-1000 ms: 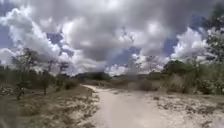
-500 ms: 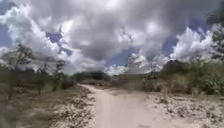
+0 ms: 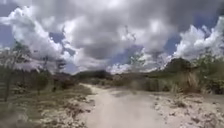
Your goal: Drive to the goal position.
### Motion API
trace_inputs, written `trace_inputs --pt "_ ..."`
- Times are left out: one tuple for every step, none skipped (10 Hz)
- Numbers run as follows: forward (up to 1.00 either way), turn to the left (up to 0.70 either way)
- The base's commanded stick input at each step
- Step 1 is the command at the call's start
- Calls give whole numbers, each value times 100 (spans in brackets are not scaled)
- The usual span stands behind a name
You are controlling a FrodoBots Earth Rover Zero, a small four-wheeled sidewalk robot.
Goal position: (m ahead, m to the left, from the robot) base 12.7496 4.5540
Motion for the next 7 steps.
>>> trace_inputs --pt "85 0" --pt "85 12" --pt "85 26" --pt "85 16" --pt "85 0" --pt "85 0" --pt "85 0"
